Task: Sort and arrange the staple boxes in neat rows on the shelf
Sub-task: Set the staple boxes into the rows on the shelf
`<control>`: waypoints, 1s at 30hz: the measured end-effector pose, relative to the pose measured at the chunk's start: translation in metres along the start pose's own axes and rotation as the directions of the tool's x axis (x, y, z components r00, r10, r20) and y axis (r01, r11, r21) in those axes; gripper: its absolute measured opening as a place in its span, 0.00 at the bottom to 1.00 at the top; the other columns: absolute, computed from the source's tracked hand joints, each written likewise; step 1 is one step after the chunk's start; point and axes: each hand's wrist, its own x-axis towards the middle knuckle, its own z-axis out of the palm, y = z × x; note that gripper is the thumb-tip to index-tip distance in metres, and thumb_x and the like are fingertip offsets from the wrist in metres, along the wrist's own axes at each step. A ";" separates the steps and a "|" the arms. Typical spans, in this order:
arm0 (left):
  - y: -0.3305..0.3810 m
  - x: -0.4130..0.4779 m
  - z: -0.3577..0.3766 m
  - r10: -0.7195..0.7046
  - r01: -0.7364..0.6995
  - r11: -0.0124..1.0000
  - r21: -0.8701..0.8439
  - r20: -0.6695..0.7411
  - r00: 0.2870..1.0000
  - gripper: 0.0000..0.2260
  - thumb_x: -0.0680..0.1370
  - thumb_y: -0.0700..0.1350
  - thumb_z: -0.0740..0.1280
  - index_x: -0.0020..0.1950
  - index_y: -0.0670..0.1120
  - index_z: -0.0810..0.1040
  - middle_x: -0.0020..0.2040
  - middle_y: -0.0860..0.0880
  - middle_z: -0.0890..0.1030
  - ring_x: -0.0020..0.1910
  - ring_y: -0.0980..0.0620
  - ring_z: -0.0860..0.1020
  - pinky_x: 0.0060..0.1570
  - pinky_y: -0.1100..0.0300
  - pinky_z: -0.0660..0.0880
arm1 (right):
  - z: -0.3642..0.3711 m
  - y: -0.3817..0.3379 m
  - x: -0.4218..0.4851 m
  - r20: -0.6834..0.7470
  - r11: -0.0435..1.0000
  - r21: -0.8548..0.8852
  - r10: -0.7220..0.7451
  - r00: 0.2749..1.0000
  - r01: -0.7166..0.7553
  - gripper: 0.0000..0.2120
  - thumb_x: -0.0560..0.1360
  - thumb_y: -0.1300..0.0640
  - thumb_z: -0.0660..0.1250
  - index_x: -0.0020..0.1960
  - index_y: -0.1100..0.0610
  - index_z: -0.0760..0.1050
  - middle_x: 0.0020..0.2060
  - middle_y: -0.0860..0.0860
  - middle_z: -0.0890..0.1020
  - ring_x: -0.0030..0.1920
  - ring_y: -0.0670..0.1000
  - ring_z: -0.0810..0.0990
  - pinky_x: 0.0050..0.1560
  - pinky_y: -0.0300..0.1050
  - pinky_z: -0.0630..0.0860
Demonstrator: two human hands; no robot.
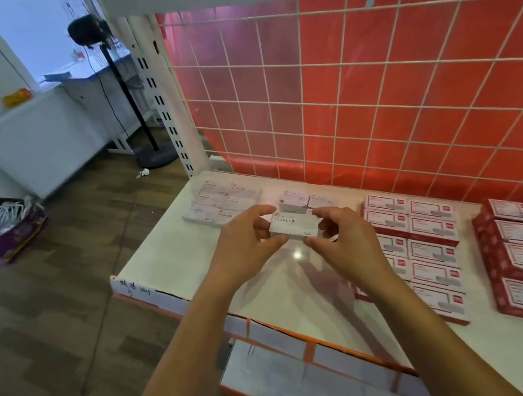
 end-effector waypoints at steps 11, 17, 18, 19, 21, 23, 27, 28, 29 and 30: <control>-0.053 0.030 -0.042 -0.024 0.019 0.998 0.060 0.088 0.996 0.21 0.73 0.49 0.73 0.65 0.53 0.73 0.50 0.55 0.80 0.43 0.64 0.78 0.41 0.76 0.71 | 0.064 -0.029 0.026 0.018 0.999 -0.038 0.009 1.000 -0.008 0.24 0.70 0.57 0.73 0.65 0.55 0.74 0.56 0.51 0.77 0.44 0.44 0.75 0.44 0.28 0.72; -0.079 0.036 -0.069 0.004 -0.028 0.986 0.162 0.147 0.989 0.27 0.72 0.52 0.74 0.69 0.53 0.71 0.49 0.56 0.74 0.40 0.63 0.75 0.41 0.73 0.71 | 0.101 -0.046 0.028 0.035 1.000 -0.018 0.023 0.999 -0.022 0.23 0.71 0.56 0.73 0.65 0.55 0.74 0.54 0.51 0.77 0.41 0.43 0.75 0.41 0.25 0.69; -0.083 0.037 -0.074 0.014 -0.040 0.984 0.173 0.153 0.988 0.27 0.71 0.52 0.74 0.69 0.53 0.71 0.48 0.57 0.74 0.39 0.63 0.75 0.39 0.74 0.71 | 0.107 -0.049 0.028 0.031 1.000 -0.013 0.025 0.999 -0.025 0.23 0.71 0.56 0.73 0.65 0.55 0.73 0.54 0.51 0.77 0.42 0.43 0.75 0.40 0.23 0.68; -0.088 0.038 -0.078 0.017 -0.046 0.983 0.178 0.159 0.987 0.27 0.70 0.53 0.74 0.68 0.53 0.72 0.46 0.58 0.74 0.39 0.63 0.75 0.38 0.74 0.71 | 0.112 -0.052 0.027 0.027 1.000 -0.007 0.027 0.999 -0.027 0.23 0.71 0.57 0.72 0.66 0.54 0.73 0.55 0.51 0.77 0.42 0.43 0.75 0.39 0.22 0.68; -0.100 0.039 -0.087 0.015 -0.046 0.982 0.184 0.167 0.986 0.26 0.69 0.53 0.75 0.66 0.54 0.74 0.44 0.60 0.73 0.39 0.62 0.75 0.38 0.74 0.71 | 0.122 -0.059 0.025 0.021 0.999 0.011 0.030 0.999 -0.030 0.23 0.71 0.57 0.73 0.65 0.54 0.73 0.55 0.51 0.77 0.43 0.43 0.75 0.40 0.21 0.68; -0.111 0.040 -0.096 0.018 -0.054 0.978 0.199 0.182 0.983 0.25 0.69 0.55 0.75 0.65 0.55 0.75 0.45 0.59 0.75 0.41 0.61 0.76 0.39 0.73 0.72 | 0.132 -0.065 0.023 0.025 0.999 0.026 0.039 0.999 -0.039 0.23 0.71 0.57 0.72 0.65 0.54 0.73 0.55 0.51 0.77 0.44 0.44 0.76 0.43 0.23 0.68; -0.130 0.041 -0.108 0.044 -0.083 0.972 0.218 0.177 0.983 0.25 0.67 0.55 0.76 0.63 0.53 0.77 0.50 0.54 0.76 0.41 0.61 0.77 0.39 0.75 0.71 | 0.149 -0.076 0.018 0.045 0.997 0.040 0.058 0.997 -0.059 0.20 0.71 0.57 0.72 0.62 0.54 0.74 0.55 0.49 0.79 0.48 0.46 0.77 0.49 0.29 0.70; -0.134 0.041 -0.110 0.053 -0.091 0.972 0.217 0.176 0.983 0.25 0.67 0.54 0.76 0.62 0.52 0.78 0.50 0.54 0.76 0.40 0.62 0.77 0.40 0.75 0.71 | 0.153 -0.077 0.017 0.049 0.996 0.051 0.064 0.997 -0.067 0.19 0.71 0.58 0.72 0.62 0.54 0.75 0.55 0.49 0.79 0.48 0.46 0.77 0.50 0.30 0.71; -0.137 0.042 -0.112 0.057 -0.097 0.970 0.223 0.178 0.982 0.25 0.67 0.54 0.76 0.62 0.52 0.78 0.50 0.54 0.76 0.40 0.62 0.76 0.40 0.75 0.70 | 0.156 -0.079 0.016 0.055 0.995 0.059 0.072 0.996 -0.075 0.19 0.71 0.59 0.72 0.62 0.53 0.75 0.55 0.49 0.79 0.49 0.46 0.77 0.51 0.31 0.71; -0.141 0.043 -0.113 0.058 -0.100 0.968 0.230 0.182 0.982 0.25 0.67 0.54 0.76 0.63 0.51 0.78 0.50 0.54 0.76 0.40 0.63 0.76 0.40 0.75 0.70 | 0.159 -0.081 0.016 0.063 0.995 0.060 0.081 0.995 -0.085 0.20 0.71 0.59 0.72 0.62 0.53 0.75 0.54 0.49 0.79 0.49 0.47 0.78 0.52 0.32 0.72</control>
